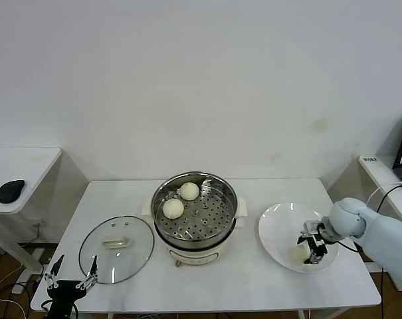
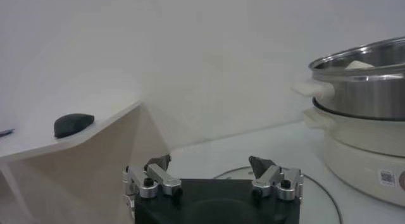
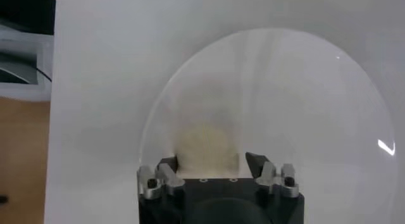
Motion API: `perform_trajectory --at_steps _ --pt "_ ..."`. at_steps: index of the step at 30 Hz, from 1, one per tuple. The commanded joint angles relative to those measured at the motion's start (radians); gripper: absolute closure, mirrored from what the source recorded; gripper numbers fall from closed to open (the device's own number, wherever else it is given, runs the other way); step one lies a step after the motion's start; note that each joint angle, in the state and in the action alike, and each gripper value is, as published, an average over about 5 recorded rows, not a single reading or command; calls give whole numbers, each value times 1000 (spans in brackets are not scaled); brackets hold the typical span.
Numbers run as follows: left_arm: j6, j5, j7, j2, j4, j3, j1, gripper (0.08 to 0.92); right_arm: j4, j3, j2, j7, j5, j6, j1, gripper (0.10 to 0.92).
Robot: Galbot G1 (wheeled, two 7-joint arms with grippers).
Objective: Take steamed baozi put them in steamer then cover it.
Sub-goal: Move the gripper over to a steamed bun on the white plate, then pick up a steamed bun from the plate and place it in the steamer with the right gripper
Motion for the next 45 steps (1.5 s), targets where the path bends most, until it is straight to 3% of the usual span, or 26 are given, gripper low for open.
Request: perform_trajectory --at_steps 1,17,28,36,45 --pt "-1 0 0 0 -3 2 0 177 13 -21 -10 -19 20 -8 48 396" --pt "0 -5 -2 11 -9 11 -10 177 59 -260 -34 -73 222 -12 563 398" --pt "-6 -5 -3 7 -11 14 -9 177 -15 -525 319 -48 376 -26 972 398" --pt "-13 -10 -3 2 -14 -4 0 177 -61 -530 597 53 501 31 936 398" --pt "-16 -19 -3 -9 -23 -22 5 177 -47 -655 726 57 471 204 879 390"
